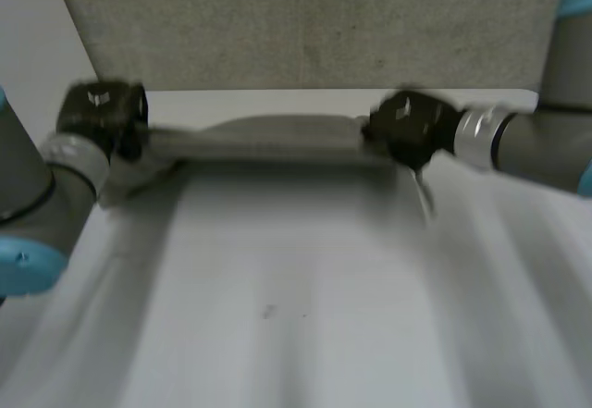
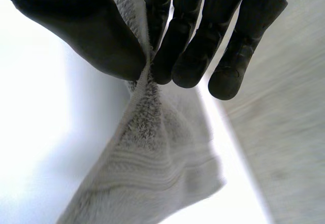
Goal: Fold the towel.
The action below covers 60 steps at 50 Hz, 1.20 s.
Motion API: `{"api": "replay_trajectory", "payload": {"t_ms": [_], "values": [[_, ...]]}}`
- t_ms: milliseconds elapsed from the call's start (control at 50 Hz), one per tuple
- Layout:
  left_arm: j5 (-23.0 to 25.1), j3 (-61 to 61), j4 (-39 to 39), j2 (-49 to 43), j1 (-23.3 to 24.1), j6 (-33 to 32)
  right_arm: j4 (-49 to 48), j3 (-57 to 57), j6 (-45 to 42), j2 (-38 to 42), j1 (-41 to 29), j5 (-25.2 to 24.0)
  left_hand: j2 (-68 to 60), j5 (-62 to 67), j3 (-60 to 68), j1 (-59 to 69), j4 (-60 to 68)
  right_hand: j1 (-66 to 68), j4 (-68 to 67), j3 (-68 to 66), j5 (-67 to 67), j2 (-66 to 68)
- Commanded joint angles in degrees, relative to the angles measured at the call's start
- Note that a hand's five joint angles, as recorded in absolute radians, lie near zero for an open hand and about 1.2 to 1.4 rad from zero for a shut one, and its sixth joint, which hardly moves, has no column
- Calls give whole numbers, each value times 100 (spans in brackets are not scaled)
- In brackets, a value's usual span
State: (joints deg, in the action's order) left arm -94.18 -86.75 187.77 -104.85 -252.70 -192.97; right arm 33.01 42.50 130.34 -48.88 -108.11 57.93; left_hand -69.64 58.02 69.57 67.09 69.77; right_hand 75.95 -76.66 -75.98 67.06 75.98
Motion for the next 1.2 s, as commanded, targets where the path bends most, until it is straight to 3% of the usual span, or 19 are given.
{"api": "replay_trajectory", "payload": {"t_ms": [20, 80, 180, 220, 340, 520, 680, 780, 820, 840, 880, 1000, 1060, 1160, 1200], "values": [[171, -851, 338, -35, -42, -13, -687, 1091, 252, 458, -17, 350, -1036, 1198, 1043, 1291, 1023, 405, -334, -402, 294, 402], [233, -896, 427, -27, -33, -22, -1068, 1304, 677, 441, -17, 403, -1036, 1198, 1043, 1291, 1023, 405, -334, -402, 294, 402], [312, -843, 506, 0, -7, -13, -2550, 2216, 2142, 116, 1, 630, -1036, 1198, 1043, 1291, 1023, -2896, 2968, 2900, -3008, -2900], [312, -826, 497, 9, 2, -4, -2815, 2427, 2406, 37, 1, 780, -1036, 1198, 1043, 1291, 1023, -3269, 3341, 3272, -3380, -3272], [330, -782, 497, 105, 37, -4, -3160, 3104, 3093, -148, 1, 1246, -1036, 1198, 1043, 1291, 1023, -4816, 4888, 4820, -4927, -4820], [321, -676, 506, 299, 54, 22, -3406, 3774, 3498, -324, 1, 1317, -1036, 1198, 1043, 1291, 1023, -5611, 5682, 5614, -5722, -5614], [321, -562, 497, 290, -25, 31, -3828, 3967, 3490, -350, 1, 1713, -1036, 1198, 1043, 1291, 1023, -5005, 5077, 5009, -5116, -5009], [330, -615, 488, 281, -42, 31, -4100, 3941, 3463, -324, 89, 2029, -1036, 1198, 1043, 1291, 1023, -3710, 3782, 3713, -3821, -3713], [330, -658, 488, 281, -42, 31, -4249, 3906, 3463, -289, 220, 2055, -1036, 1198, 1043, 1291, 1023, -1802, 1874, 1806, -1914, -1806], [330, -659, 488, 281, -42, 31, -4250, 3906, 3463, -289, 221, 2055, -1036, 1198, 1043, 1291, 1023, -1792, 1864, 1796, -1904, -1796], [330, -694, 488, 281, -42, 31, -4329, 3853, 3463, -271, 325, 2064, -1036, 1198, 1043, 1291, 1023, 393, -322, -390, 282, 390], [321, -703, 480, 272, -51, 31, -4355, 3809, 3437, -456, 581, 2029, -1036, 1198, 1043, 1291, 1023, 405, -334, -402, 294, 402], [330, -755, 480, 281, -42, 31, -4347, 3827, 3349, -930, 722, 1915, -1036, 1198, 1043, 1291, 1023, 405, -334, -402, 294, 402], [321, -808, 444, 299, -7, 22, -4241, 3862, 2787, -1669, 889, 1634, -1036, 1198, 1043, 1291, 1023, 405, -334, -402, 294, 402], [312, -895, 383, 386, 45, 14, -4066, 3897, 2043, -2088, 906, 1599, -1036, 1198, 1043, 1291, 1023, 405, -334, -402, 294, 402]]}}
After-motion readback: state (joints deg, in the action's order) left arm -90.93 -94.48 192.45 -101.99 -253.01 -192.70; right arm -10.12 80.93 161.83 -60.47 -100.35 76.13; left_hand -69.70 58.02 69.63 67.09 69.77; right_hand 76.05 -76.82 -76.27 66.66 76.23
